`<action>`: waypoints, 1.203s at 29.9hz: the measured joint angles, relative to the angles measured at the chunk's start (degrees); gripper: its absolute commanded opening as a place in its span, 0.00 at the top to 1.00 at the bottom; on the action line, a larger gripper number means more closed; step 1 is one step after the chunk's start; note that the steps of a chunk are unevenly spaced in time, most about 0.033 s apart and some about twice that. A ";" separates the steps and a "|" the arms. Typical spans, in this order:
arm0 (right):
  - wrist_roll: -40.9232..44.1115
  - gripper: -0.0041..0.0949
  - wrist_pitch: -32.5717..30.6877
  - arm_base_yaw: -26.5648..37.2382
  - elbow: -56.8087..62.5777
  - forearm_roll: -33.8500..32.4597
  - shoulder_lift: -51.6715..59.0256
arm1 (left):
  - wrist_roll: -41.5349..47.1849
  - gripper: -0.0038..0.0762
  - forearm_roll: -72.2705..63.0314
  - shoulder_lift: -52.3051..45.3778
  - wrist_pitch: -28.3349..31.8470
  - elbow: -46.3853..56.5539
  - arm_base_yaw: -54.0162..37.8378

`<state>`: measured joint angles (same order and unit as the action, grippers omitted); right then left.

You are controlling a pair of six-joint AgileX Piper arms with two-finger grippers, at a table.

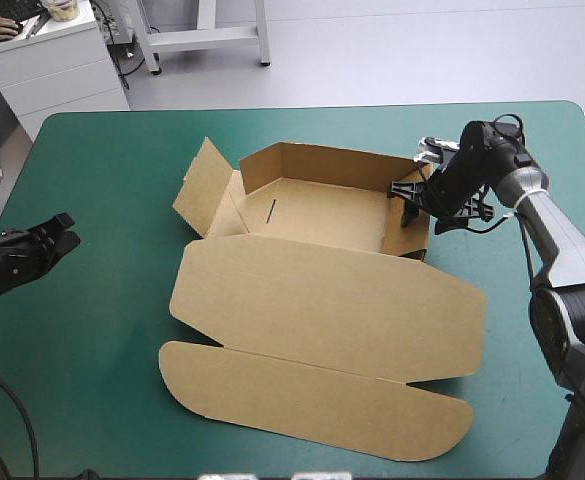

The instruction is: Fold the box

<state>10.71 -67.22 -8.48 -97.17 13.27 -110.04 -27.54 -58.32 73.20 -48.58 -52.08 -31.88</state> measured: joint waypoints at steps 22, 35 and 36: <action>-9.47 0.96 -3.48 -0.05 -9.33 -1.71 7.39 | -2.85 0.96 0.21 0.00 0.85 0.18 0.00; -19.39 0.96 -4.11 -0.05 -9.95 -1.04 21.21 | -11.00 0.96 0.02 0.00 0.82 0.18 0.00; -20.01 0.96 -4.11 -0.05 -10.00 -0.96 21.26 | -12.15 0.96 0.02 0.00 0.82 0.18 0.00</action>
<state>-9.30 -71.32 -8.53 -107.17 12.31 -88.78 -39.69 -58.30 73.20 -47.76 -51.90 -31.88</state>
